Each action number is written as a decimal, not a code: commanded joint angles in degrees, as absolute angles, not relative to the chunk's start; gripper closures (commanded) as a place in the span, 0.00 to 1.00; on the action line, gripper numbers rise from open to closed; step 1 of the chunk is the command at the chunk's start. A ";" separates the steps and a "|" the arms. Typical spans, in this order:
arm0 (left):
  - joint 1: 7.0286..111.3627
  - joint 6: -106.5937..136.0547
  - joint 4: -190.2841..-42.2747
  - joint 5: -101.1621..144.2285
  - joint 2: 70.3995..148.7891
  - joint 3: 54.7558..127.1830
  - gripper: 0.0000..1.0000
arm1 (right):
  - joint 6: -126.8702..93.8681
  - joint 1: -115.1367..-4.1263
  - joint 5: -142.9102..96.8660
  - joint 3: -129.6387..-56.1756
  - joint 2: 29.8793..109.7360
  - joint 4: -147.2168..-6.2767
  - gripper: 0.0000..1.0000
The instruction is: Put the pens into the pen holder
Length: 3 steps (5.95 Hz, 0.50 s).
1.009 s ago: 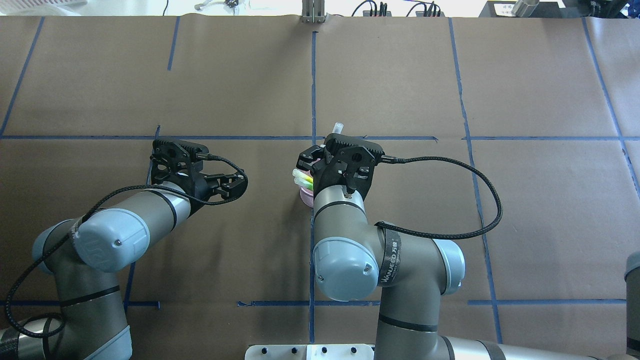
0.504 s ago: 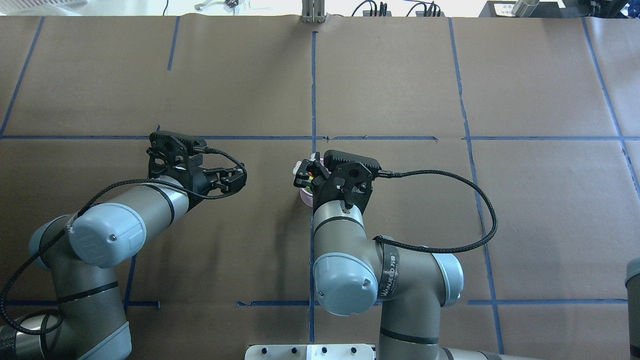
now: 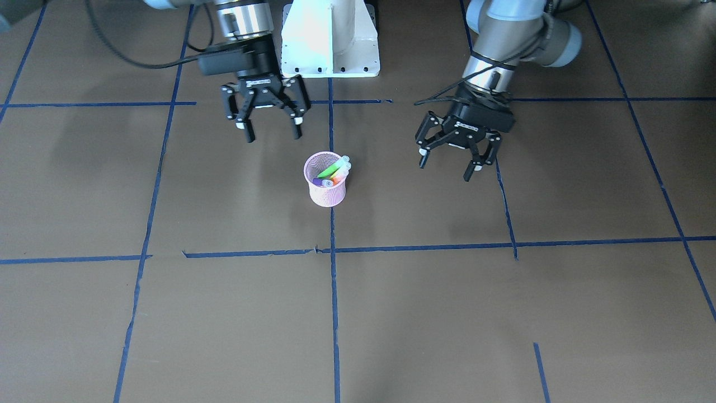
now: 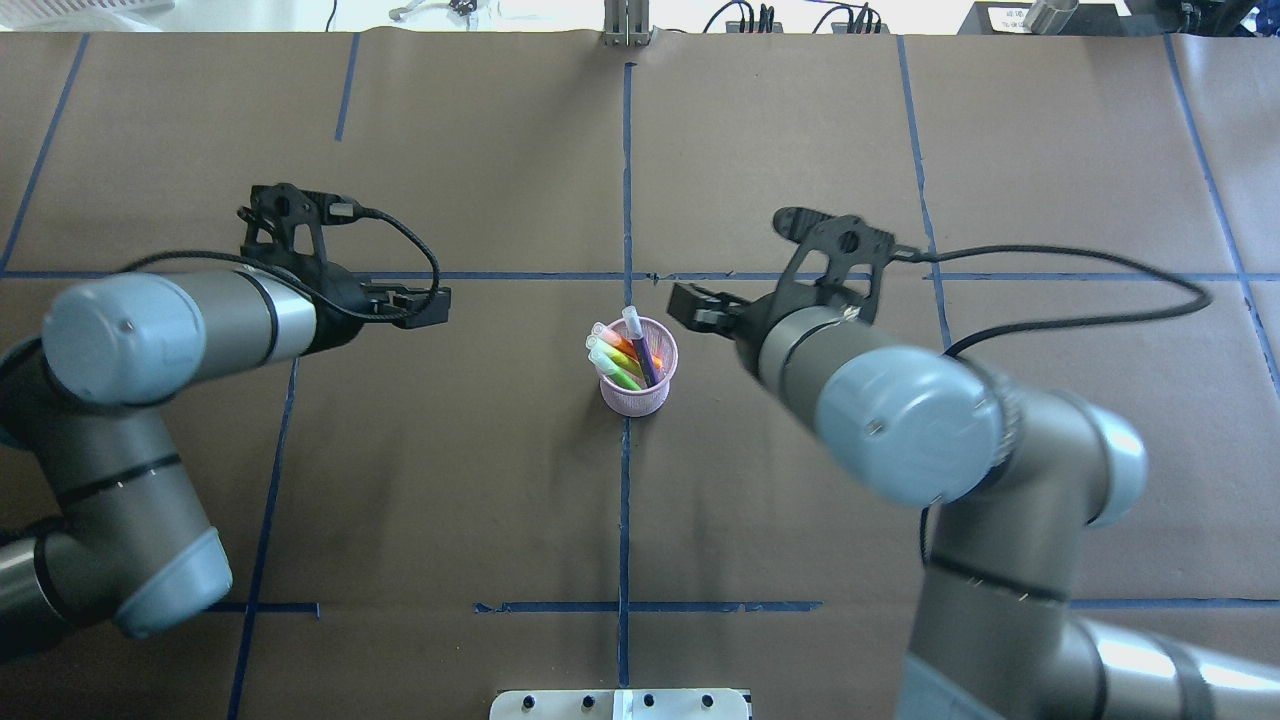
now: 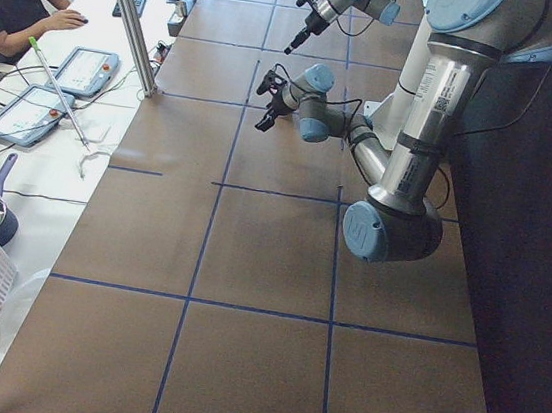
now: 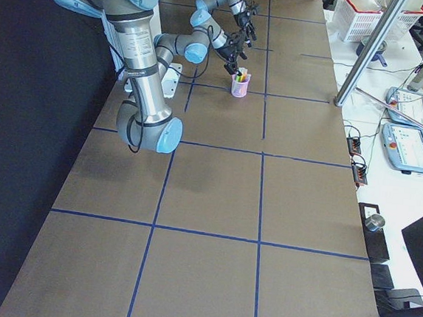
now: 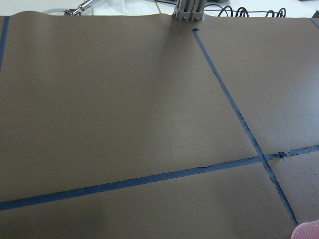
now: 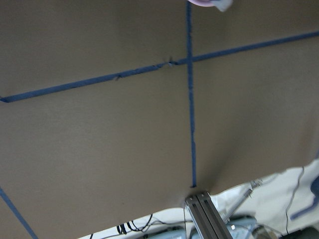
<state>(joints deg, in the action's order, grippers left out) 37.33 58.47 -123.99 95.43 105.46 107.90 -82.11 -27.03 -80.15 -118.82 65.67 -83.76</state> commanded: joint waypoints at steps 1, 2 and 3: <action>47.41 44.59 -115.74 110.24 104.68 107.75 0.01 | -65.40 -41.14 -103.33 -119.53 74.39 -83.85 0.00; 50.33 35.77 -107.40 113.00 104.07 107.58 0.01 | -54.86 -48.18 -111.63 -119.01 79.58 -83.85 0.00; 53.15 30.90 -103.14 113.90 102.24 107.06 0.01 | -46.49 -53.65 -117.71 -117.18 83.63 -83.93 0.00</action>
